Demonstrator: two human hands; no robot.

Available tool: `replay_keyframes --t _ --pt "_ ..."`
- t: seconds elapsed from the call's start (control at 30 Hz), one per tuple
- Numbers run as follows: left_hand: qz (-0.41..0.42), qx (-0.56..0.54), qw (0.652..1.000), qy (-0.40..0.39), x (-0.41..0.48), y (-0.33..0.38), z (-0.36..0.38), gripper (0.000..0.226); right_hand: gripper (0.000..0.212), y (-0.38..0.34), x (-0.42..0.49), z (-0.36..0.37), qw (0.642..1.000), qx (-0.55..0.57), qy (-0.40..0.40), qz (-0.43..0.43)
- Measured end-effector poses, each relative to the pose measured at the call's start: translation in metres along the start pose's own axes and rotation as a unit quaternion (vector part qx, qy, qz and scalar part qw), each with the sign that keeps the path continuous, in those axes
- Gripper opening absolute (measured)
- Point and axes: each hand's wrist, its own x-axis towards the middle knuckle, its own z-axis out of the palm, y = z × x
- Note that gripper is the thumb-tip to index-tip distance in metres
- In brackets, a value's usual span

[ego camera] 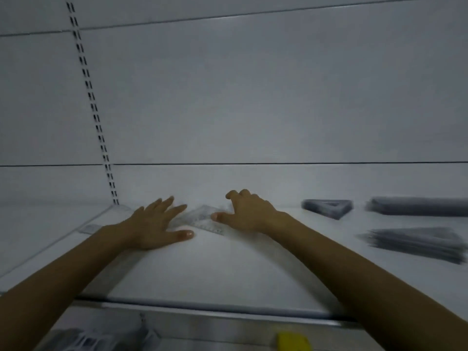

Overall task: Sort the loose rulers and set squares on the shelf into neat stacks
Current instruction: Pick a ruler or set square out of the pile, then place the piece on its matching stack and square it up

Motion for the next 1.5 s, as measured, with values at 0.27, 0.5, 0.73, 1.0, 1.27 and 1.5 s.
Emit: replay_keyframes --t 0.27,0.5,0.73,1.0,1.27,1.5 --pt "0.134 -0.128 0.98 0.067 0.037 -0.032 0.02 0.093 0.06 -0.022 0.02 0.051 0.997 -0.065 0.031 0.014" --pt "0.207 -0.143 0.957 0.146 0.044 -0.031 0.017 0.05 0.037 -0.008 0.02 0.037 0.98 -0.123 0.125 -0.09" --pt "0.181 -0.147 0.918 0.32 0.039 -0.03 -0.002 0.025 0.043 -0.005 0.022 0.025 0.929 -0.149 0.318 -0.113" --pt "0.158 -0.182 0.928 0.285 0.04 -0.031 0.0 0.025 0.052 -0.003 0.015 0.024 0.97 -0.063 0.233 0.032" --pt "0.157 -0.148 0.941 0.26 0.039 -0.03 0.001 0.031 0.013 0.003 0.018 0.028 0.969 0.077 0.229 0.054" --pt "0.146 -0.135 0.942 0.269 0.037 -0.03 -0.001 0.022 0.02 0.007 0.019 0.021 0.945 0.151 0.29 0.02"
